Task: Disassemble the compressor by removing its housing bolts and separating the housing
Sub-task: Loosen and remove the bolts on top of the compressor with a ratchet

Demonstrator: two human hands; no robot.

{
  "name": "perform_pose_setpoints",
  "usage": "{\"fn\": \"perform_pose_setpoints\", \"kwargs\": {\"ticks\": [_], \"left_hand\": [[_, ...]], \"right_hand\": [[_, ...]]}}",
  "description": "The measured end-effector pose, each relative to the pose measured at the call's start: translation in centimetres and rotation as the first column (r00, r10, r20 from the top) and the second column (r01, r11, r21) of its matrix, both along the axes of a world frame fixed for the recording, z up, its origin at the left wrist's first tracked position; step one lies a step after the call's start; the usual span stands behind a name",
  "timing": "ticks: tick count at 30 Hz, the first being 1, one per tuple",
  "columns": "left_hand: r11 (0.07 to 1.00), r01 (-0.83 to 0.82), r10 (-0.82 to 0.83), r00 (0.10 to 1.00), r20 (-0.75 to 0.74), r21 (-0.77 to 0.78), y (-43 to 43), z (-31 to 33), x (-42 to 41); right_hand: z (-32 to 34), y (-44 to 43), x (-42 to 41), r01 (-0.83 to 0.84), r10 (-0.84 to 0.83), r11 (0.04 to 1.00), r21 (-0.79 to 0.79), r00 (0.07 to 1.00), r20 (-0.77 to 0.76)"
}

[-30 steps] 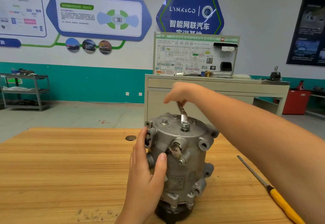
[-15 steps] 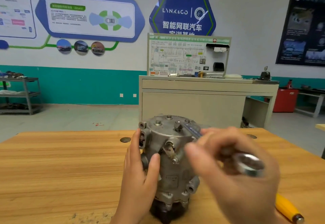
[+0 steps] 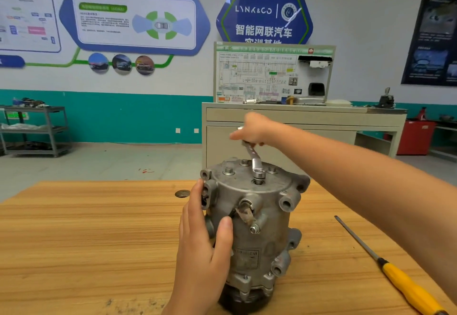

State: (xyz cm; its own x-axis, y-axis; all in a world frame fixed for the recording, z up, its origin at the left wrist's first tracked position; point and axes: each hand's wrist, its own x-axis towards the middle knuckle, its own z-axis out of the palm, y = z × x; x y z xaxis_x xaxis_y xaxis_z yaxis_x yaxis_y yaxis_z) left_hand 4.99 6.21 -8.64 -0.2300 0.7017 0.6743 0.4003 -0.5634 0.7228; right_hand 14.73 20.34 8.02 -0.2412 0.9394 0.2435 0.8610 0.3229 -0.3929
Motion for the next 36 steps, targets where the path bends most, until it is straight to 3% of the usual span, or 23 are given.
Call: {"fn": "perform_pose_setpoints", "kwargs": {"ticks": [3, 5, 7, 9, 11, 13, 14, 15, 17, 19, 20, 21, 23, 25, 27, 30, 32, 36], "left_hand": [[1.0, -0.029, 0.029, 0.999, -0.02, 0.004, -0.1, 0.1, 0.1], [1.0, -0.014, 0.013, 0.999, -0.04, -0.01, 0.1, 0.2, 0.1], [1.0, 0.0, 0.001, 0.999, -0.041, 0.02, 0.4, -0.4, -0.4], [0.999, 0.009, -0.007, 0.999, -0.037, 0.035, 0.1, -0.5, -1.0], [0.995, -0.026, 0.031, 0.998, -0.052, 0.094, -0.4, 1.1, 1.2], [0.96, 0.059, -0.07, 0.997, 0.031, 0.274, -0.8, 2.3, 3.1], [0.951, 0.115, -0.152, 0.982, 0.111, 0.288, -0.8, 2.6, 3.2], [0.969, 0.105, -0.127, 0.988, 0.09, 0.224, -0.5, 2.3, 2.5], [0.998, 0.016, -0.017, 1.0, 0.008, 0.056, -0.1, 0.8, 0.8], [0.999, -0.018, 0.019, 1.0, -0.022, 0.035, -0.1, -0.5, -0.7], [0.998, -0.033, 0.034, 0.999, -0.02, 0.045, 0.2, -0.4, -0.1], [0.999, -0.036, 0.037, 0.999, -0.02, 0.031, 0.2, -0.4, -0.1], [1.0, -0.023, 0.023, 0.999, -0.024, 0.01, 0.1, -0.2, 0.2], [1.0, -0.018, 0.019, 1.0, -0.017, 0.025, 0.1, -0.4, 0.0], [1.0, -0.016, 0.016, 1.0, -0.008, 0.023, 0.0, -0.2, 0.1], [1.0, -0.005, 0.006, 1.0, -0.014, 0.023, 0.0, -0.2, 0.1], [0.999, -0.015, 0.016, 1.0, -0.026, 0.049, 0.2, -0.3, 0.1], [0.998, -0.017, 0.02, 0.999, -0.046, 0.066, 0.5, -0.6, -0.2]], "right_hand": [[1.1, -2.6, -5.8, -0.195, 0.187, 0.981, -0.015, 0.912, 0.366], [0.7, -6.1, -8.6, -0.349, 0.268, 0.931, 0.105, 0.85, 0.452], [-0.7, -10.4, -9.3, -0.492, 0.344, 0.827, 0.274, 0.826, 0.446], [-2.1, -15.2, -7.7, -0.619, 0.54, 0.684, 0.386, 0.785, 0.301], [-3.0, -18.5, -5.0, -0.635, 0.709, 0.593, 0.496, 0.703, 0.052], [-4.6, -19.0, -1.4, -0.519, 0.689, 0.699, 0.492, 0.672, -0.271], [-5.5, -18.9, 0.7, -0.45, 0.608, 0.791, 0.413, 0.65, -0.455], [-5.9, -19.5, 2.7, -0.376, 0.559, 0.829, 0.413, 0.56, -0.611], [-6.9, -19.4, 6.1, -0.183, 0.615, 0.779, 0.6, 0.416, -0.67], [-7.6, -17.8, 8.3, -0.041, 0.535, 0.841, 0.539, 0.202, -0.82], [-7.9, -15.9, 9.1, 0.035, 0.443, 0.891, 0.453, 0.161, -0.882], [-7.9, -13.9, 9.4, 0.111, 0.332, 0.93, 0.351, 0.161, -0.929], [-7.5, -9.5, 9.7, 0.258, 0.072, 0.953, 0.161, 0.324, -0.943], [-6.4, -6.2, 8.7, 0.257, -0.08, 0.964, 0.063, 0.509, -0.857], [-4.6, -3.5, 6.8, 0.178, -0.108, 0.984, 0.025, 0.694, -0.712], [-1.2, -1.6, 1.6, -0.003, 0.035, 0.993, 0.121, 0.962, -0.269], [0.3, -2.5, -2.6, -0.119, 0.111, 0.978, 0.171, 0.992, 0.056], [0.3, -9.0, -8.0, -0.373, 0.202, 0.867, 0.33, 0.869, 0.452]]}}
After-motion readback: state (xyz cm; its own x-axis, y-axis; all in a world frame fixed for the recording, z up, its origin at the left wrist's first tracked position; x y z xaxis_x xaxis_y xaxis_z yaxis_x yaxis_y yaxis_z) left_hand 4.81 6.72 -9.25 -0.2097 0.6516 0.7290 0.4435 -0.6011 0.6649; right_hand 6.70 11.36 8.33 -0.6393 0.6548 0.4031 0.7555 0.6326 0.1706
